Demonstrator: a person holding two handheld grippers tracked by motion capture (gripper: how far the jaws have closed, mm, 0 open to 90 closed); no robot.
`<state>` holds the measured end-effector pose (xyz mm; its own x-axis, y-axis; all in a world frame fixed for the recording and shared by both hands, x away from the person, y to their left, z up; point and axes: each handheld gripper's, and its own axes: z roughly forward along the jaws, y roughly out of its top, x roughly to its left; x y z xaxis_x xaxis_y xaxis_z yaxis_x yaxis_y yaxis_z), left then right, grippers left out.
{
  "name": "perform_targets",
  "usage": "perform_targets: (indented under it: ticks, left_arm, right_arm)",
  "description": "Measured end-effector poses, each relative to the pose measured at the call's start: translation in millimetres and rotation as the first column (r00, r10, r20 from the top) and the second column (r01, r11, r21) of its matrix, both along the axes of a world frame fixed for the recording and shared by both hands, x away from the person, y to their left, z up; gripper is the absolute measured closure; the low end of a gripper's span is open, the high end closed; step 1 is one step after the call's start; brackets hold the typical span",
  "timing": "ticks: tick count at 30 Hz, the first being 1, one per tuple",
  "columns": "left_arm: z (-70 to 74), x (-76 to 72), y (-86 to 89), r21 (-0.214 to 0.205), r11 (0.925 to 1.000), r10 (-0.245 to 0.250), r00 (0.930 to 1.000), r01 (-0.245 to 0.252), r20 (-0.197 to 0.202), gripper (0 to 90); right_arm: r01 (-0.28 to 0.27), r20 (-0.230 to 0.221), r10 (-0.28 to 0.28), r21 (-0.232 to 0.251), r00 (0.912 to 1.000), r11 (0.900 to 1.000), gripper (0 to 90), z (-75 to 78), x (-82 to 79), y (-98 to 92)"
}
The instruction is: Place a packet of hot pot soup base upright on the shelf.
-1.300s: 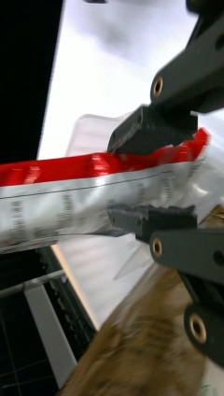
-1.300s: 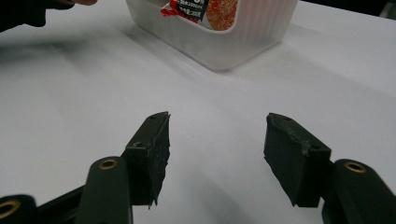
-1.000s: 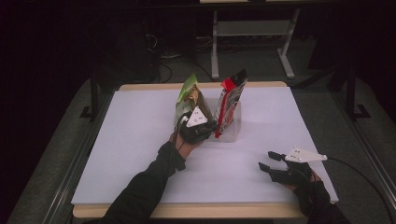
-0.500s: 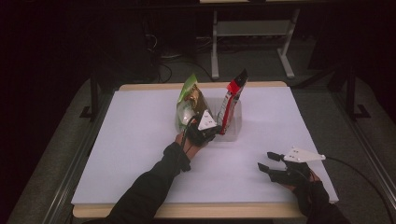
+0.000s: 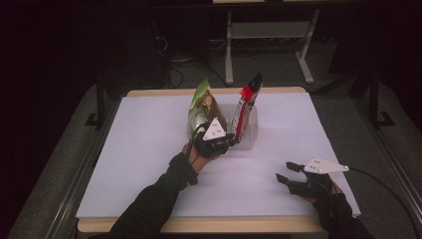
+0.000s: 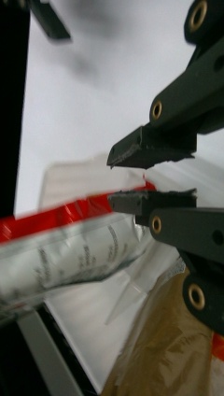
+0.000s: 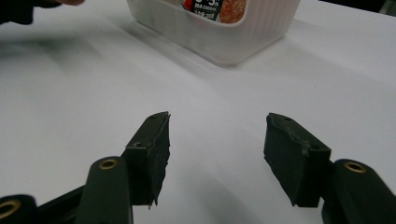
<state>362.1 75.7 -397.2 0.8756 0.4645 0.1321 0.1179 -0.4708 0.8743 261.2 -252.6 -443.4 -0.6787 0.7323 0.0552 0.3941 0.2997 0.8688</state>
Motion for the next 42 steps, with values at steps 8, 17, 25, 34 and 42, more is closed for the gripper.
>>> perform_targets:
  ticks: [8, 17, 25, 34, 42]
  left_arm:
    - [8.0, -6.6, 26.6, -0.024, 0.9992, 0.032, 0.9994, -0.032, 0.012, 67.1]
    - [14.4, -18.2, 57.4, -0.031, 0.9983, 0.050, 0.9985, -0.049, 0.023, 57.9]
    - [15.7, -26.9, 85.5, -0.003, 0.9987, 0.050, 0.9985, -0.050, 0.022, 54.5]
    - [12.7, -36.9, 114.4, 0.017, 0.9974, 0.070, 0.9970, -0.071, 0.035, 47.9]
    - [5.6, -40.2, 142.3, 0.045, 0.9938, 0.099, 0.9932, -0.102, 0.060, 45.6]
  right_arm:
    - [0.007, 0.008, -0.007, -0.007, 0.9999, 1.0000, 40.4, 2.3, -0.9, 1.0]
    - [0.015, 0.043, -0.013, -0.035, 0.9990, 0.9993, 41.2, 8.2, -4.6, -0.4]
    - [0.016, 0.082, -0.010, -0.083, 0.9966, 0.9965, 41.7, 14.2, -9.5, 3.0]
    - [0.021, 0.109, -0.008, -0.123, 0.9940, 0.9922, 41.7, 17.9, -11.8, 5.3]
    - [0.023, 0.115, -0.007, -0.143, 0.9934, 0.9895, 41.5, 18.3, -11.5, 6.7]
